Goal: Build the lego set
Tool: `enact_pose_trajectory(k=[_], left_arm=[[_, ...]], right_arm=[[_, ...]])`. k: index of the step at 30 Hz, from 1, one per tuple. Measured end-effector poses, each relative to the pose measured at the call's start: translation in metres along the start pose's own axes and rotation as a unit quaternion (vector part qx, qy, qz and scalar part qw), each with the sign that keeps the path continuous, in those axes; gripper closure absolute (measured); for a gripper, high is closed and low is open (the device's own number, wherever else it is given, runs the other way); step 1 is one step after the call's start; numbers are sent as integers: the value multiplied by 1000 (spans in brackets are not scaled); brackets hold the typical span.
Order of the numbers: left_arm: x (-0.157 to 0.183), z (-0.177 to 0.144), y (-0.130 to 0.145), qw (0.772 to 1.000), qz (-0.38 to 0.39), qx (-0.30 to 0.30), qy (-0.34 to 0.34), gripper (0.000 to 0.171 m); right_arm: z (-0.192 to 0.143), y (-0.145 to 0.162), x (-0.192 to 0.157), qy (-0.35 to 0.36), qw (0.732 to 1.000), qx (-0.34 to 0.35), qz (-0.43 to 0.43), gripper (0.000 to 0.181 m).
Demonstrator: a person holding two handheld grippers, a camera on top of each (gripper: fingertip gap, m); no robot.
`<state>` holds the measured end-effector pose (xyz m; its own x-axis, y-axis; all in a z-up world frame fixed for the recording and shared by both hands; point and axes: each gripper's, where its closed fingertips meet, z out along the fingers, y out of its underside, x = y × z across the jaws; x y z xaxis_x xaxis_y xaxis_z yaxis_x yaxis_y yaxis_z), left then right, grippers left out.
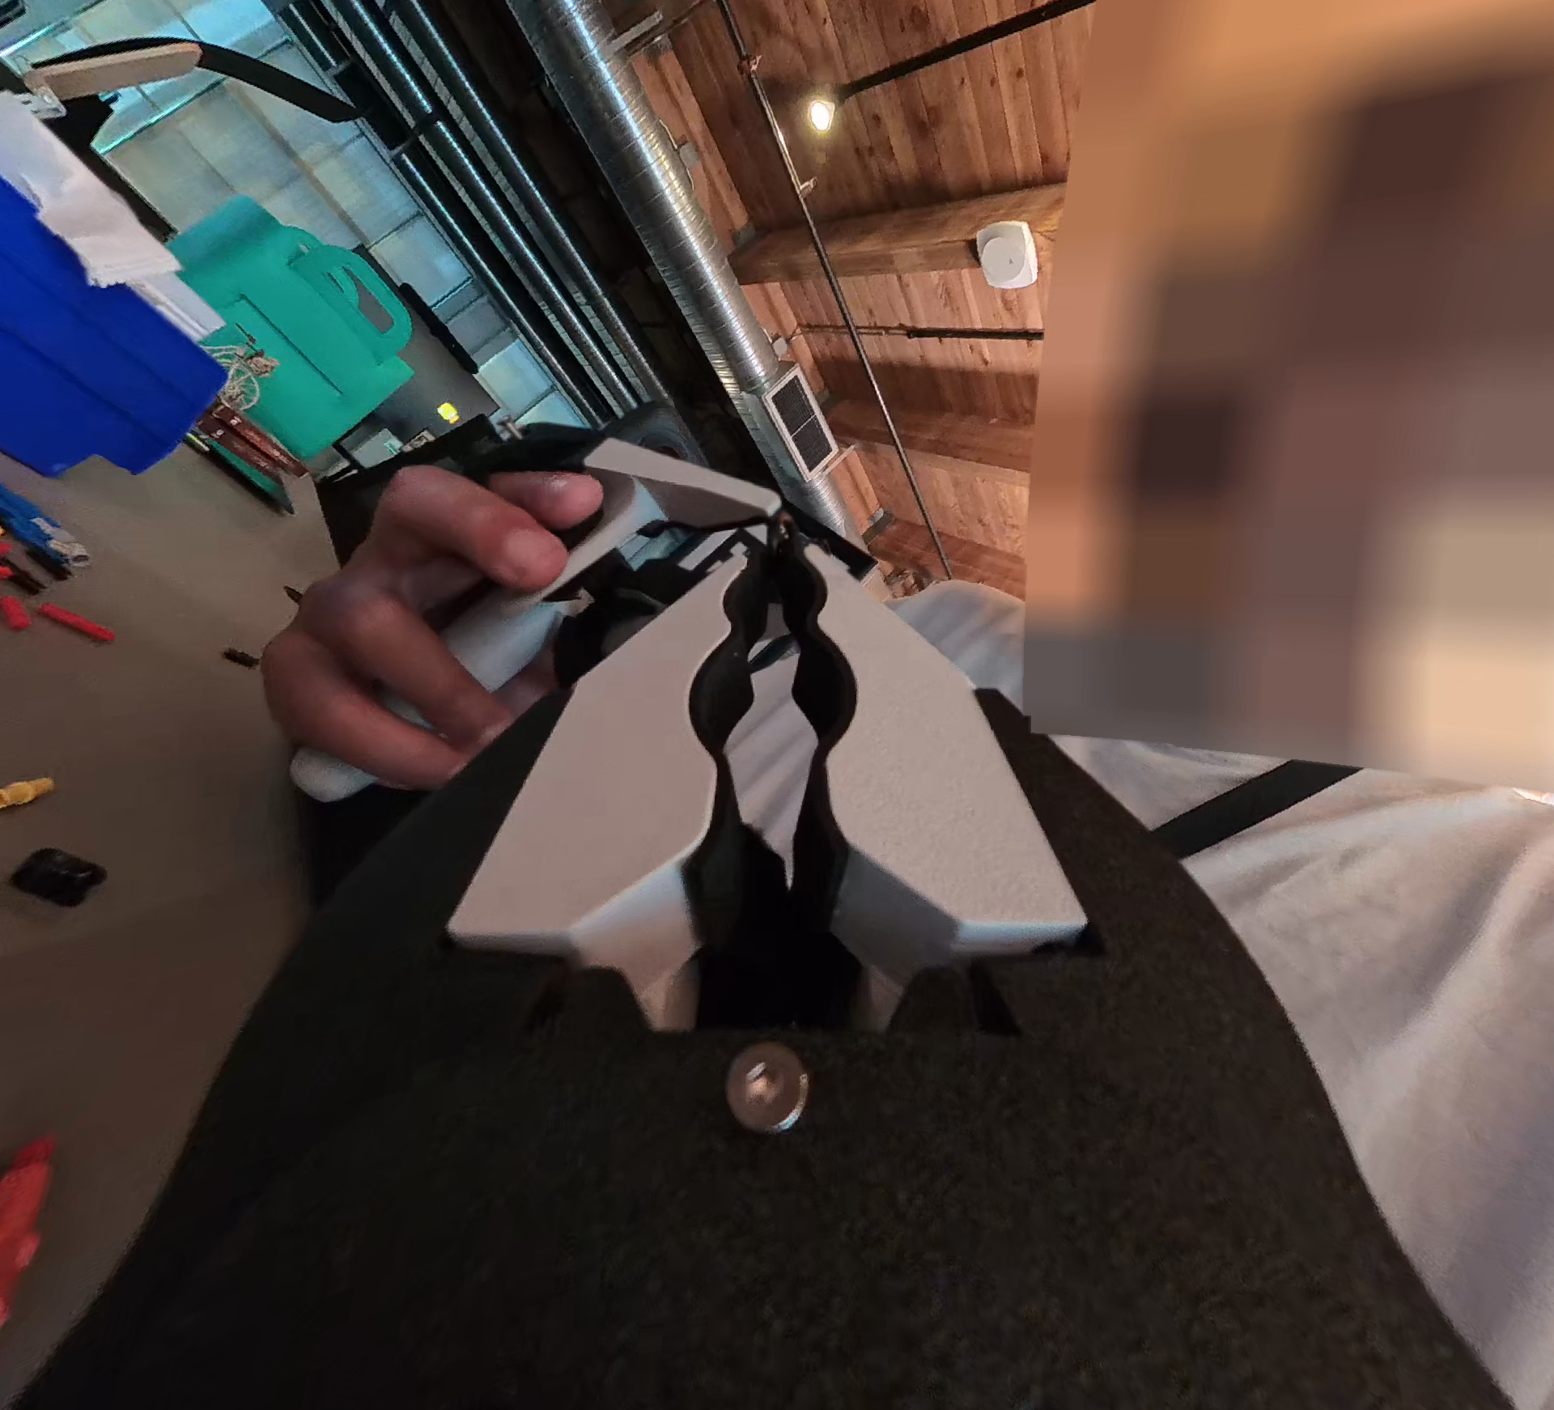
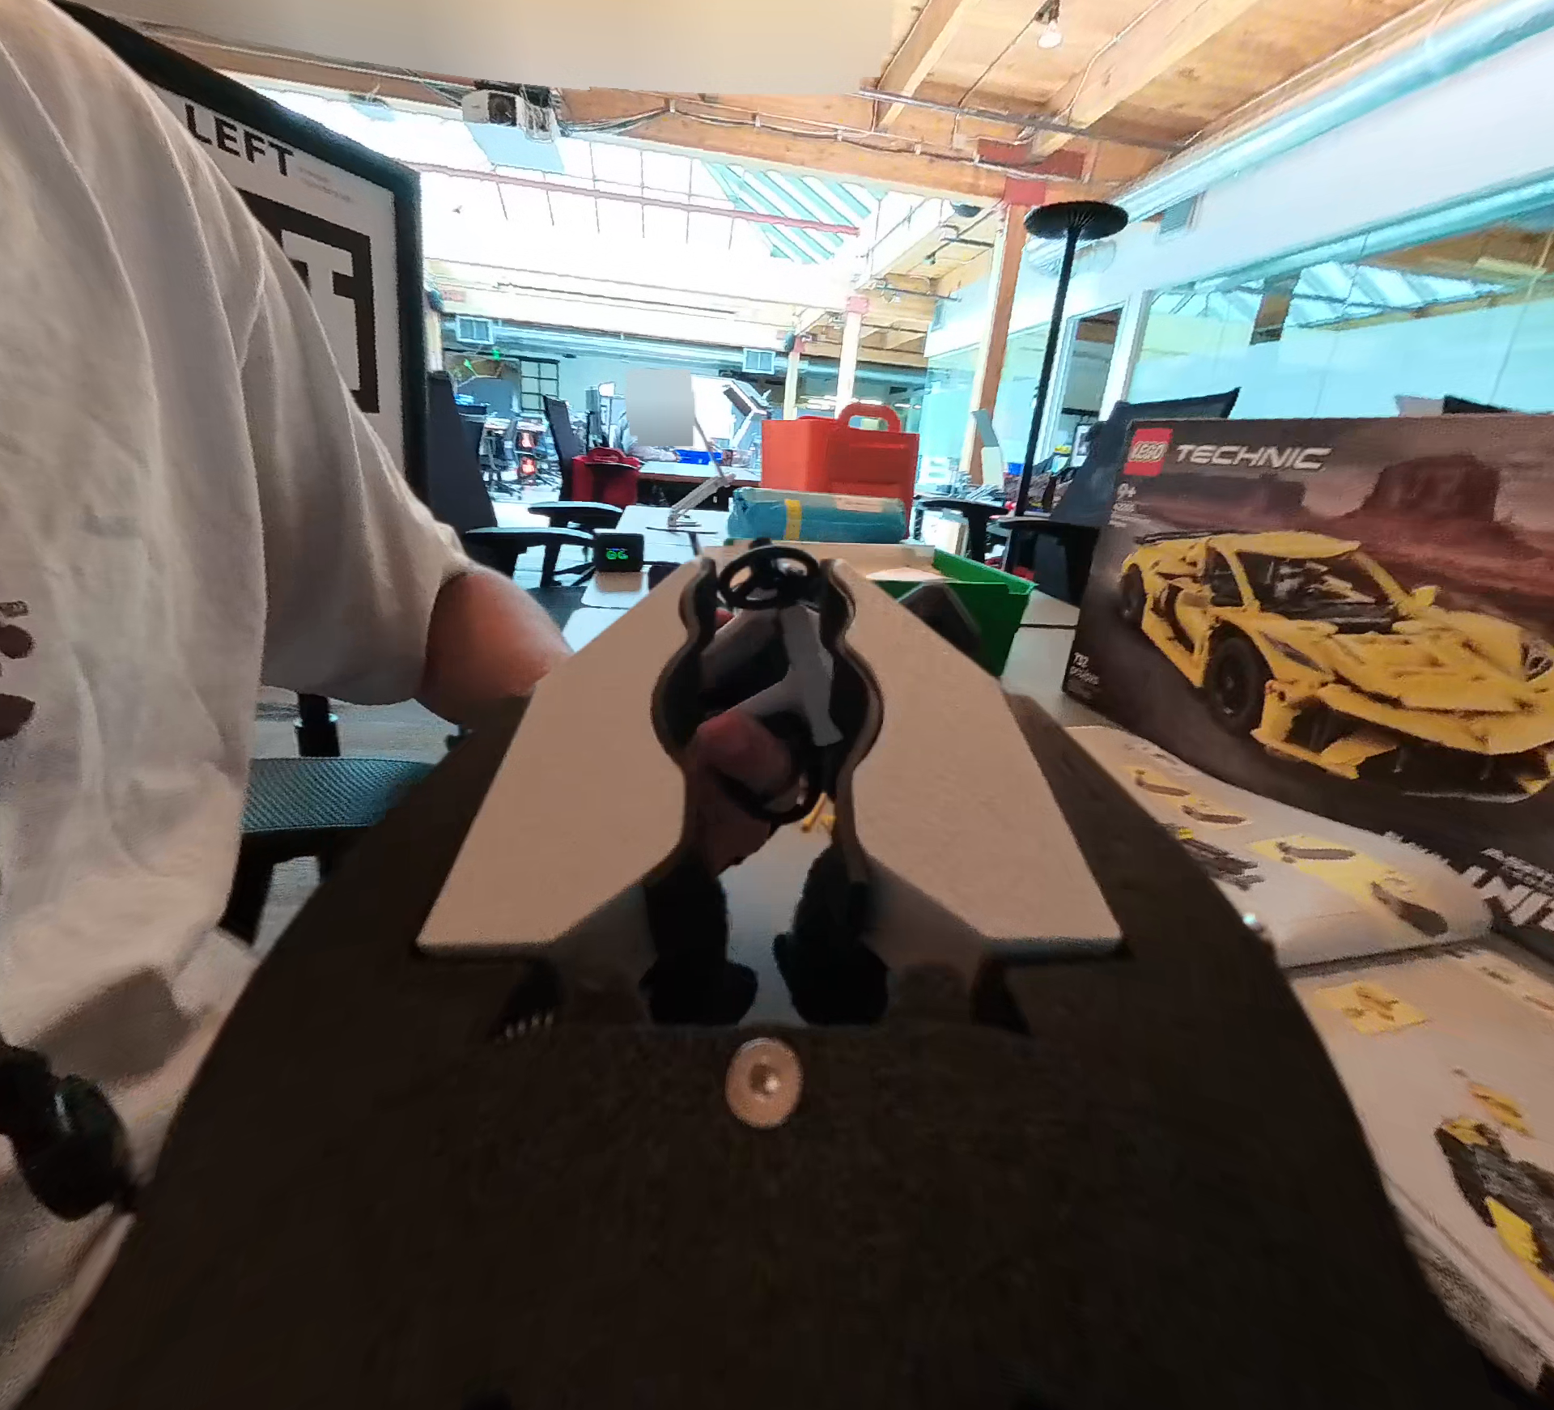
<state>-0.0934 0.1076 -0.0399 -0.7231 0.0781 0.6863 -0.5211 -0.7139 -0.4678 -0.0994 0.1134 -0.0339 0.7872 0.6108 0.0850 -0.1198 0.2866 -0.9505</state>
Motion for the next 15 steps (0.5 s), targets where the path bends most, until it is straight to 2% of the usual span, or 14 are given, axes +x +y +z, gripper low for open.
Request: enact_pose_trajectory(k=[6, 9, 12, 15], left_arm=[[-4, 1, 2, 999, -33, 11, 10, 171], [-5, 2, 2, 999, -40, 10, 12, 171], [-4, 1, 0, 1000, -6, 8, -1, 171], [6, -2, -7, 999, 7, 27, 19, 171]], right_arm=[[0, -1, 0, 26, 998, 5, -63, 158], [-1, 0, 1, 23, 998, -4, -52, 158], [-3, 1, 2, 22, 998, -10, -49, 158], [-6, -4, 0, 18, 999, 9, -47, 158]])
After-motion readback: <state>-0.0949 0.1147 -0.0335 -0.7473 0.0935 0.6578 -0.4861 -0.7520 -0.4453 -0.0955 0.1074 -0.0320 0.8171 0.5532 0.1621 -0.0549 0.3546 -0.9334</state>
